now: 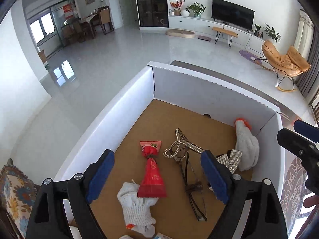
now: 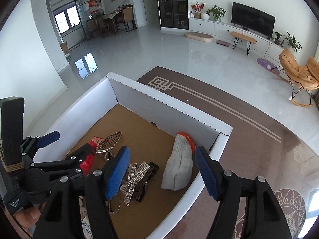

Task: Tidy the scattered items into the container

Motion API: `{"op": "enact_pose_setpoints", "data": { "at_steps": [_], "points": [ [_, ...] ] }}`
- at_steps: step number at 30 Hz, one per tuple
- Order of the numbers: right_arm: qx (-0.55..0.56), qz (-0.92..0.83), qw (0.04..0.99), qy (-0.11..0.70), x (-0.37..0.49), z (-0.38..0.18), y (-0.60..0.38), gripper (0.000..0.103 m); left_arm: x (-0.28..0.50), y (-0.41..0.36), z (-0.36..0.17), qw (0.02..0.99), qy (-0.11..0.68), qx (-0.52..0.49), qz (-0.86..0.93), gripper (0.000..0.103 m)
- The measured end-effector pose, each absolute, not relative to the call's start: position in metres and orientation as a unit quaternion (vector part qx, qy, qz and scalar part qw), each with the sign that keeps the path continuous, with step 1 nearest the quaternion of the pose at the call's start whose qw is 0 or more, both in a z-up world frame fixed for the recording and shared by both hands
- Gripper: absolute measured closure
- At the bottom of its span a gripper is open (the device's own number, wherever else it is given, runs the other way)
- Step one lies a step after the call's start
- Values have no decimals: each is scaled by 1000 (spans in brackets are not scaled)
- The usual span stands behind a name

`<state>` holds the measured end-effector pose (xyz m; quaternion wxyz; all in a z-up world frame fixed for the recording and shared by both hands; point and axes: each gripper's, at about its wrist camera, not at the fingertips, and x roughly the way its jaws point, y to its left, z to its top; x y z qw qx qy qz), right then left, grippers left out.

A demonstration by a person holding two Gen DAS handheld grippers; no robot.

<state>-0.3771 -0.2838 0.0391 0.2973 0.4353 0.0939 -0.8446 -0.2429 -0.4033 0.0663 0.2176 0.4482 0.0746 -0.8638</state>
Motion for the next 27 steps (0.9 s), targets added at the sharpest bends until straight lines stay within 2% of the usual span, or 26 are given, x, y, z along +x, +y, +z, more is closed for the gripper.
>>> {"op": "enact_pose_setpoints", "data": {
  "at_steps": [3, 7, 12, 27],
  "points": [
    [430, -842, 316, 74, -339, 60, -254, 34, -202, -384, 95, 245, 84, 433, -863, 12],
    [424, -840, 335, 38, -277, 59, -205, 34, -147, -349, 122, 262, 95, 408, -869, 6],
    [415, -842, 341, 44, -223, 58, -183, 34, -101, -308, 150, 283, 79, 363, -884, 5],
    [388, -839, 366, 110, -184, 93, -209, 34, -67, -315, 159, 330, 107, 351, -870, 5]
  ]
}}
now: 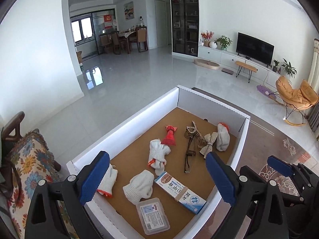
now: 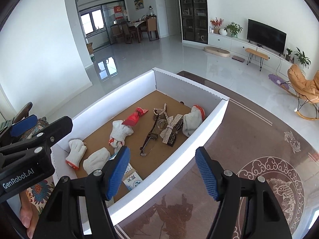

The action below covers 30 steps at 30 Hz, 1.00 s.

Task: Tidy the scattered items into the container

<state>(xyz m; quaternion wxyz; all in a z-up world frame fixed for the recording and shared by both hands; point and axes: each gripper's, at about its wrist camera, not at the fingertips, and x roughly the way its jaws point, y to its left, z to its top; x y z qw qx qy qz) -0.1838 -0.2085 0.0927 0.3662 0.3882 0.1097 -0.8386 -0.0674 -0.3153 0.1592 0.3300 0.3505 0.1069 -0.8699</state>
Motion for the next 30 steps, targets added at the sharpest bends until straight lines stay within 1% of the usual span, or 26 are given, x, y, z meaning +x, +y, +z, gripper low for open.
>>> {"op": "enact_pose_setpoints", "data": {
  "at_steps": [12, 30],
  "points": [
    [389, -826, 386, 130, -173, 84, -231, 34, -63, -331, 155, 352, 121, 349, -860, 5],
    [390, -823, 391, 134, -175, 80, -237, 34, -66, -336, 147, 359, 127, 357, -853, 5]
  ]
}}
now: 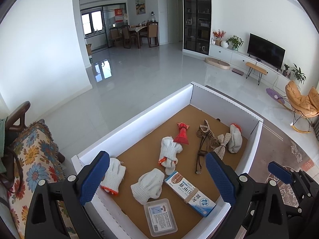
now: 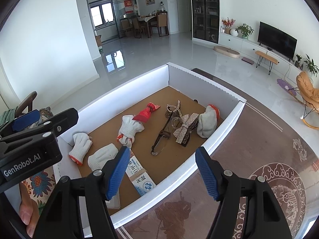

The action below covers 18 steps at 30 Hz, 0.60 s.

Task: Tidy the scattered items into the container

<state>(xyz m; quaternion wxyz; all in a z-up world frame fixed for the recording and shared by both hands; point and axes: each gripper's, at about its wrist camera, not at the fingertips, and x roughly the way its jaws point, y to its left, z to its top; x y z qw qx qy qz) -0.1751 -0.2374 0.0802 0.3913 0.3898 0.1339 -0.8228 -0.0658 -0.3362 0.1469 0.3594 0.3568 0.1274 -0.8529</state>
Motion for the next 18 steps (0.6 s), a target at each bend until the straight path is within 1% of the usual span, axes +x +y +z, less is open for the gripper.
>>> {"op": "enact_pose_setpoints", "data": {
  "at_steps": [18],
  "points": [
    [388, -820, 398, 137, -175, 79, -243, 34, -64, -339, 145, 364, 133, 359, -849, 5]
  ]
}}
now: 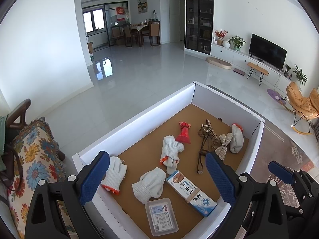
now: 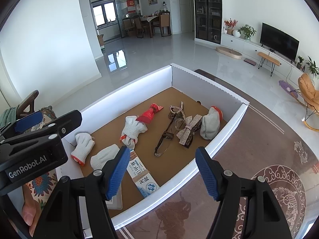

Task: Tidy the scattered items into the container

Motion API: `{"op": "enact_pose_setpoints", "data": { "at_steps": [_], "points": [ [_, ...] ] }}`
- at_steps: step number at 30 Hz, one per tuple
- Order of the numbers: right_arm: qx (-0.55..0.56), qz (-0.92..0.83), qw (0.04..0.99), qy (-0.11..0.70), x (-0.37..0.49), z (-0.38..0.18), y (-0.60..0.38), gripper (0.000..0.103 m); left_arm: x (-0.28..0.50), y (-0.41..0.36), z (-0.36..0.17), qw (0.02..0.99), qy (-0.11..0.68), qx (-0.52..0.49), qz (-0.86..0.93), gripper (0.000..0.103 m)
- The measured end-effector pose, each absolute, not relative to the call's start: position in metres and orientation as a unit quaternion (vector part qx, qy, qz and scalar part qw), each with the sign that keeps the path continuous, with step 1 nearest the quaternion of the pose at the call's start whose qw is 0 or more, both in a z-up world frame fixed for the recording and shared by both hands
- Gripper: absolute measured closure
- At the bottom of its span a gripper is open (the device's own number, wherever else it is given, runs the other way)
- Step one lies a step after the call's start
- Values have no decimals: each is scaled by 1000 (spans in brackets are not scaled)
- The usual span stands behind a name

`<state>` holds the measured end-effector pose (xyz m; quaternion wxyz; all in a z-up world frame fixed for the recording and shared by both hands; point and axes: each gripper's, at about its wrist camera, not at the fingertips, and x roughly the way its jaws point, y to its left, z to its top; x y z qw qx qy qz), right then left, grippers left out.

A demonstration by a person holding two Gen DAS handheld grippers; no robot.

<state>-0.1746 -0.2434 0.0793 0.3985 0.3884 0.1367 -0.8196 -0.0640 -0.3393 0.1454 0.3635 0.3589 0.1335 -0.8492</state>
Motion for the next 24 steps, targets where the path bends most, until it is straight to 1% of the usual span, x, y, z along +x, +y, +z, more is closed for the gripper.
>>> {"op": "enact_pose_setpoints", "data": {
  "at_steps": [20, 24],
  "points": [
    [388, -819, 401, 133, -176, 78, -244, 34, -65, -342, 138, 356, 146, 365, -848, 5],
    [387, -820, 400, 132, -177, 78, -244, 34, -58, -339, 144, 350, 146, 336, -862, 5]
  ]
}}
